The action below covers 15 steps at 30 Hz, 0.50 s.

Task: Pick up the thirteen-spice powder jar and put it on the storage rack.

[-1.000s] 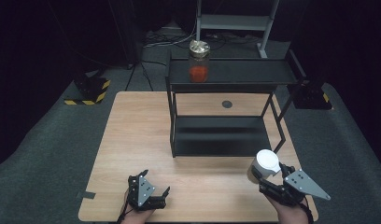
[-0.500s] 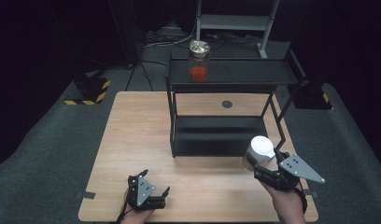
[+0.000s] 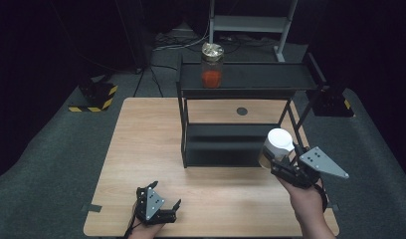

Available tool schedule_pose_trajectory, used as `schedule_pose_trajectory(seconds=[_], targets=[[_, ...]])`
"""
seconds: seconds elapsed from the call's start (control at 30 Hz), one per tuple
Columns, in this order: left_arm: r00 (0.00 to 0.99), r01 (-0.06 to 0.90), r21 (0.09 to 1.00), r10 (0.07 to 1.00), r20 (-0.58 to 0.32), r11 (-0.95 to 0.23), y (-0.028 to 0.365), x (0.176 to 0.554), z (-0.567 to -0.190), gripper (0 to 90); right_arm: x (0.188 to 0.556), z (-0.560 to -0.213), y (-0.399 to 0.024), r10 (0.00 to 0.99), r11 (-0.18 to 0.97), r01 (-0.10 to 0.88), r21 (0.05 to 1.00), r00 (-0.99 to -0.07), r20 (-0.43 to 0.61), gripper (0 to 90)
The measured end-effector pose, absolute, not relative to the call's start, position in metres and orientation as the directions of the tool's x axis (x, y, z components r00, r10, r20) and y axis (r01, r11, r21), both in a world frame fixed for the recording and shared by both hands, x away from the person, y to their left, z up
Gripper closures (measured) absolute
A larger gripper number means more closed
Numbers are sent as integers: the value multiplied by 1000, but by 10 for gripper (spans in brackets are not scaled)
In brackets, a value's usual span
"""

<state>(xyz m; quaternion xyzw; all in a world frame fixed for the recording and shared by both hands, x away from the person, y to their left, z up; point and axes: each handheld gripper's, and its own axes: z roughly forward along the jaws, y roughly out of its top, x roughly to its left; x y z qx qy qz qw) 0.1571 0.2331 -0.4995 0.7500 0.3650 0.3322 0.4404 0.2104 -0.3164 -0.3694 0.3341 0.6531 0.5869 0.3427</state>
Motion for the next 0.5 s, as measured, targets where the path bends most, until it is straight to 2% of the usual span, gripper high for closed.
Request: schedule_pose_trajectory(seconds=[0.5], targets=[[517,254,905,839,171,-341,235,157,-500,5,226,-340,-317,839,69,10,998,-541,-53,298]])
